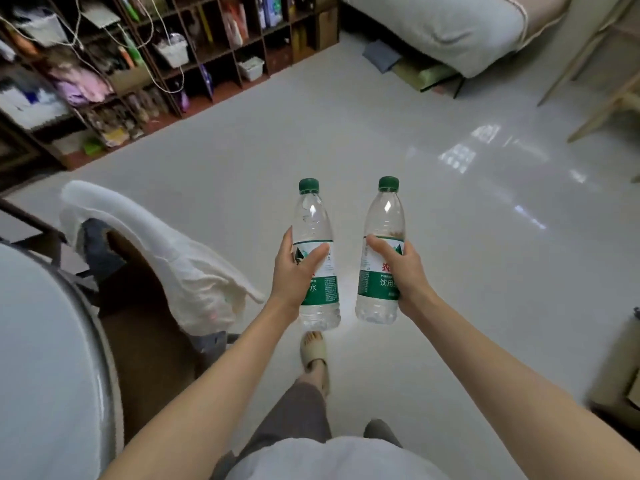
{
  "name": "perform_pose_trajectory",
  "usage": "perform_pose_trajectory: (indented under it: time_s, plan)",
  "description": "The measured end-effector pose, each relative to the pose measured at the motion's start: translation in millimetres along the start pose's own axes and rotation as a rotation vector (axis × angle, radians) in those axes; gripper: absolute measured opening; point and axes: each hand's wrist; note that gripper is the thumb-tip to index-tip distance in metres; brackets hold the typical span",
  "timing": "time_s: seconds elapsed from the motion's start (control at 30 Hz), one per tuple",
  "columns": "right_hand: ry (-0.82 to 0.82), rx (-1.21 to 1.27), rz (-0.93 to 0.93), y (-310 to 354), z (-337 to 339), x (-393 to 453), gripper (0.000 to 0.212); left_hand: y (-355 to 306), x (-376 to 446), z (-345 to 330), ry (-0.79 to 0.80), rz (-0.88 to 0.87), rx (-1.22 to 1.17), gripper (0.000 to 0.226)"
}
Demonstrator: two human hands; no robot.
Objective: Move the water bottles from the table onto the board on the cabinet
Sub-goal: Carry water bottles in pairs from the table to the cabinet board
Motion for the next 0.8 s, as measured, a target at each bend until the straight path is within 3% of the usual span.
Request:
perform_pose_trajectory:
  time_s: [0.47, 0.8]
  plan:
    - [-0.192, -0.022, 0.154, 205.9, -18.3, 253.7, 0.039, -91.4, 340.2, -102.2, 0.104, -0.006, 0.058, 0.046]
    - [-0.198, 0.006, 0.145, 341.5, -9.6, 476.8, 0.042, -136.0, 589.1, -191.3, 0.110, -0.045, 0.078, 0.046]
Point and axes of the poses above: each hand's wrist, its own x-axis towards the middle knuckle, its own z-axis out of the back of the hand, y = z × x, and after that the axes turned 4 degrees about -z, right-handed
